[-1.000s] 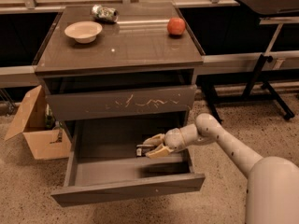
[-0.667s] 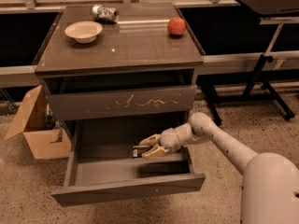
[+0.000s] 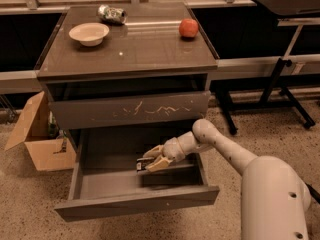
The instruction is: Place rxbar chocolate into middle drawer
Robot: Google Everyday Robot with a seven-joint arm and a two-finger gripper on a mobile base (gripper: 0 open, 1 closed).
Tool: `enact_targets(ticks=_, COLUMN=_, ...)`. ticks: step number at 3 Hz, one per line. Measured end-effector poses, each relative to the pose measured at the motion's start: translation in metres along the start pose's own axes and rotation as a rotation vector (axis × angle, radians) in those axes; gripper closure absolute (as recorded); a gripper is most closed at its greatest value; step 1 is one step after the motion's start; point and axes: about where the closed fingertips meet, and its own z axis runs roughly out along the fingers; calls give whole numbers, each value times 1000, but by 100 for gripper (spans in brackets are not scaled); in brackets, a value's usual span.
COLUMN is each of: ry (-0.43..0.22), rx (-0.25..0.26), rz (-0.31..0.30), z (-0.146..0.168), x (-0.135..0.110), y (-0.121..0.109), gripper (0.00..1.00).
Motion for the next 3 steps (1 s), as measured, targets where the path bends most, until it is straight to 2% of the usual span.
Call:
enact_targets(ticks=1, ry=28, rx=-20, rz=30, z=14, x=9, y=-7, gripper=58)
enact_targets(ticks=2, ry=46, rx=-14, rz=45, z=13, x=14, y=-13, gripper=34)
enact_targets(ticks=3, ry=50, rx=18, rz=55, z=5, x=18, y=-13, gripper=11)
